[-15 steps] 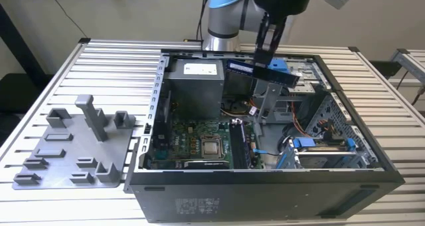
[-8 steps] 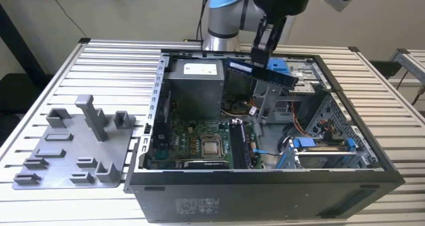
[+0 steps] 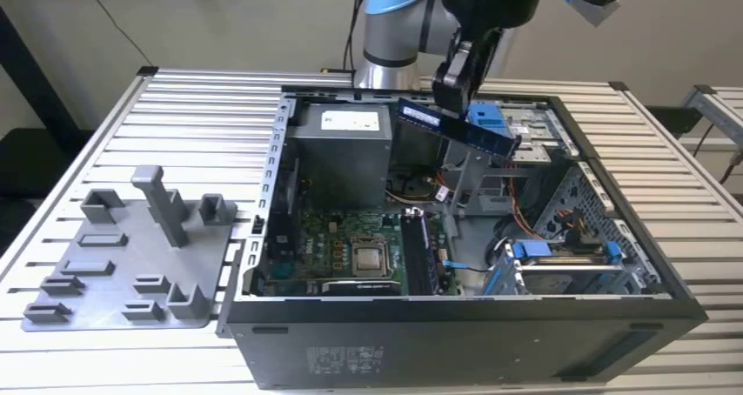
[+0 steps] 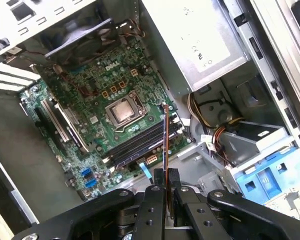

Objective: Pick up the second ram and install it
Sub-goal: 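Insert the second ram into the second slot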

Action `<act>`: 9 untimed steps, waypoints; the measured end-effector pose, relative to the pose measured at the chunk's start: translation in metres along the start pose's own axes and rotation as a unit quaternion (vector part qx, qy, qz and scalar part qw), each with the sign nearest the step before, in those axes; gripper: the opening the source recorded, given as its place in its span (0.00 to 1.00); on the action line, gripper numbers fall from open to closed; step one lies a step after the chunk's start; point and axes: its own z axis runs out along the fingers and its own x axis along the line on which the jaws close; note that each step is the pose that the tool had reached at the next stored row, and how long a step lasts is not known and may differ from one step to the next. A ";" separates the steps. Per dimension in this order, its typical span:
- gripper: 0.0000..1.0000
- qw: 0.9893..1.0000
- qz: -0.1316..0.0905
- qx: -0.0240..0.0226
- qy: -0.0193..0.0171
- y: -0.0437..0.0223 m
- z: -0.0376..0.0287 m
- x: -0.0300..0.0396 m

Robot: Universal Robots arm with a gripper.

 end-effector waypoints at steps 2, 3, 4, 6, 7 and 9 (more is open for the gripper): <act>0.14 1.000 0.012 0.000 0.000 0.0001 0.0002 0.0001; 0.14 1.000 0.018 0.000 0.000 0.0001 0.0003 0.0001; 0.14 1.000 0.025 0.000 0.000 0.0001 0.0004 0.0001; 0.14 0.999 0.037 -0.001 0.000 0.0002 0.0006 0.0002; 0.14 0.999 0.043 -0.001 0.000 0.0003 0.0007 0.0002; 0.14 0.998 0.056 0.000 0.000 0.0004 0.0009 0.0003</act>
